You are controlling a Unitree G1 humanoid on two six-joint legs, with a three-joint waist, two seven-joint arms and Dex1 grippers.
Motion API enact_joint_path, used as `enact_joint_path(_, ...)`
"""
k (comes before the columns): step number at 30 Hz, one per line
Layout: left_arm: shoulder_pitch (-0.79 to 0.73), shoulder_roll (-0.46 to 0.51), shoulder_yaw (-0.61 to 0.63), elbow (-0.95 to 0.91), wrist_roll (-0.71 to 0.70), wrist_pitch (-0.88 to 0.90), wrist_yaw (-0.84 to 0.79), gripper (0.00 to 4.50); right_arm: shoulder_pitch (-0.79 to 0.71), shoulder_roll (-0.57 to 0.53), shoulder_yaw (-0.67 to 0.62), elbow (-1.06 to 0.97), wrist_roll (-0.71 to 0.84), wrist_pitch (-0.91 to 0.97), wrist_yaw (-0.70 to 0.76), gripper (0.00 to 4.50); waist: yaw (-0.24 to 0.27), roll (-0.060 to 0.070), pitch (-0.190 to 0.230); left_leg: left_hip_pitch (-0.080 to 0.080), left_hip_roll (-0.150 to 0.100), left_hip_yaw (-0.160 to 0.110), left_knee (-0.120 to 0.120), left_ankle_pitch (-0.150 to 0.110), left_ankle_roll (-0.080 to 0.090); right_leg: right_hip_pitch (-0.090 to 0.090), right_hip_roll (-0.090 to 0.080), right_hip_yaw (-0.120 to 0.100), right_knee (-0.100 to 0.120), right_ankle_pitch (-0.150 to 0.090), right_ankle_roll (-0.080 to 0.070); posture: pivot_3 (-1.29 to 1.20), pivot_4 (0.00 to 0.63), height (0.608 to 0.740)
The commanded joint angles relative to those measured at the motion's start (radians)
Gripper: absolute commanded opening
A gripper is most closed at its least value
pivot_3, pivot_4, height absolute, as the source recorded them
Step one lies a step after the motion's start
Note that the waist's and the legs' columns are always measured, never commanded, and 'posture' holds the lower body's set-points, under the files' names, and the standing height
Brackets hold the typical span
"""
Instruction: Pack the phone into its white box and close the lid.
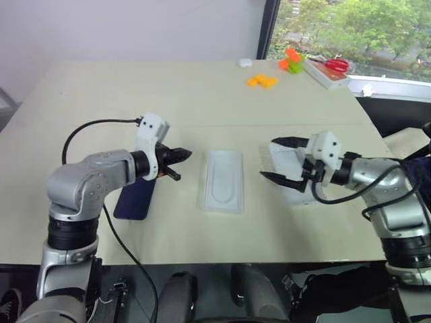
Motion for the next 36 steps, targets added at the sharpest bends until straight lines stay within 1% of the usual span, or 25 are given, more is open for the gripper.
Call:
enact_joint_path(1,0.012,0.036,0.090,0.033,-0.029,-0.052,-0.043,0.08,-0.034,0.008,-0.010,-0.035,0.009,0.010,-0.020,4.50,-0.001,0.000,0.000,0.000,0.000,0.000,0.000,0.000,0.000,0.000,0.000,0.000,0.000,0.000,0.000,0.00,0.150,0.740)
enact_joint_path(2,0.013,0.040,0.124,0.048,-0.062,-0.027,-0.054,0.30,-0.039,0.010,-0.007,-0.040,0.011,0.013,-0.021,4.50,-0.001,0.000,0.000,-0.001,0.000,0.000,0.000,0.000,0.000,-0.001,0.000,0.000,0.000,0.000,0.000,0.00,0.150,0.740)
enact_joint_path(4,0.019,0.054,0.170,0.064,-0.109,0.004,-0.078,0.93,-0.050,0.017,-0.002,-0.044,0.011,0.018,-0.025,4.50,-0.001,0.000,0.000,-0.004,0.000,0.000,0.000,0.000,0.000,-0.004,0.000,0.000,0.001,0.001,0.000,0.00,0.150,0.740)
enact_joint_path(8,0.047,0.109,0.215,0.076,-0.186,0.054,-0.144,2.95,-0.062,0.028,0.017,-0.033,-0.016,-0.011,-0.032,4.50,-0.001,0.000,0.000,-0.011,0.000,-0.001,0.001,0.000,0.000,-0.011,0.000,-0.001,0.002,0.003,0.003,0.00,0.150,0.740)
enact_joint_path(9,0.062,0.135,0.215,0.072,-0.196,0.053,-0.170,3.52,-0.065,0.030,0.019,-0.031,-0.018,-0.013,-0.034,4.50,-0.002,0.000,0.000,-0.012,0.000,-0.001,0.001,0.000,0.000,-0.012,0.000,-0.001,0.002,0.003,0.003,0.00,0.150,0.740)
enact_joint_path(11,0.090,0.182,0.227,0.094,-0.201,0.041,-0.206,4.47,-0.070,0.032,0.023,-0.030,-0.018,-0.014,-0.036,4.50,-0.002,0.000,0.000,-0.013,0.000,-0.001,0.001,0.000,0.000,-0.013,0.000,-0.001,0.002,0.003,0.003,0.00,0.150,0.740)
enact_joint_path(14,0.119,0.231,0.216,0.132,-0.166,-0.008,-0.228,4.47,-0.068,0.030,0.022,-0.022,-0.019,-0.022,-0.032,4.50,-0.001,0.000,0.000,-0.013,0.000,-0.001,0.001,0.000,0.000,-0.013,0.000,-0.001,0.001,0.002,0.001,0.00,0.150,0.740)
enact_joint_path(16,0.132,0.269,0.219,0.143,-0.167,-0.020,-0.252,4.47,-0.067,0.026,0.020,-0.020,-0.016,-0.023,-0.027,4.50,0.001,0.000,0.000,-0.013,0.000,-0.001,0.001,0.000,0.000,-0.013,0.000,-0.001,0.001,0.001,-0.001,0.00,0.150,0.740)
enact_joint_path(19,0.136,0.304,0.232,0.180,-0.197,0.008,-0.281,4.47,-0.079,0.028,0.027,-0.025,-0.016,-0.018,-0.025,4.50,0.001,0.000,0.000,-0.013,0.000,-0.001,0.001,0.000,0.000,-0.013,-0.001,-0.001,0.001,0.001,-0.001,0.00,0.150,0.740)
enact_joint_path(20,0.124,0.318,0.255,0.234,-0.216,0.058,-0.281,4.47,-0.092,0.031,0.045,-0.025,-0.035,-0.038,-0.021,4.50,0.000,0.000,0.000,-0.013,0.000,-0.001,0.001,0.000,0.000,-0.013,-0.001,-0.001,0.001,0.001,-0.001,0.00,0.150,0.740)
enact_joint_path(21,0.112,0.331,0.277,0.282,-0.232,0.098,-0.284,4.47,-0.108,0.033,0.067,-0.018,-0.069,-0.075,-0.021,4.50,-0.003,0.001,0.000,-0.013,0.000,-0.001,0.001,0.000,0.000,-0.013,-0.001,-0.001,0.002,0.001,-0.001,0.00,0.150,0.740)
enact_joint_path(23,0.068,0.358,0.314,0.403,-0.257,0.208,-0.271,4.47,-0.153,0.041,0.141,0.027,-0.201,-0.220,-0.042,4.50,-0.009,0.001,0.000,-0.012,0.000,0.000,0.001,0.000,0.000,-0.013,0.000,-0.001,0.002,0.001,-0.001,0.00,0.150,0.740)
enact_joint_path(25,0.036,0.368,0.326,0.464,-0.268,0.264,-0.265,4.47,-0.176,0.053,0.178,0.060,-0.262,-0.299,-0.053,4.50,-0.010,0.001,0.000,-0.012,0.002,-0.001,0.001,0.000,0.000,-0.013,0.002,-0.003,0.003,0.003,0.002,0.00,0.150,0.740)
enact_joint_path(26,0.042,0.379,0.321,0.469,-0.264,0.260,-0.278,4.47,-0.193,0.071,0.202,0.076,-0.296,-0.341,-0.069,4.50,-0.009,0.001,0.000,-0.012,0.002,-0.001,0.001,0.000,0.000,-0.013,0.002,-0.003,0.003,0.003,0.002,0.00,0.150,0.740)
enact_joint_path(29,0.076,0.431,0.286,0.503,-0.226,0.247,-0.315,4.47,-0.257,0.174,0.302,0.110,-0.390,-0.421,-0.114,4.50,-0.018,0.001,0.000,-0.012,0.002,-0.001,0.001,0.000,0.000,-0.013,0.002,-0.003,0.003,0.003,0.002,0.00,0.150,0.740)
enact_joint_path(33,0.116,0.474,0.245,0.504,-0.190,0.202,-0.351,4.47,-0.301,0.251,0.380,0.179,-0.488,-0.504,-0.155,4.50,-0.020,0.000,0.000,-0.014,0.000,-0.002,0.001,0.001,-0.001,-0.015,-0.001,-0.003,0.005,0.004,0.002,0.00,0.150,0.740)
enact_joint_path(36,0.149,0.497,0.227,0.491,-0.168,0.162,-0.374,4.50,-0.321,0.285,0.411,0.226,-0.552,-0.563,-0.203,3.59,-0.018,0.001,0.000,-0.014,-0.001,-0.002,0.001,0.001,-0.001,-0.016,-0.003,-0.003,0.005,0.004,0.001,0.00,0.150,0.740)
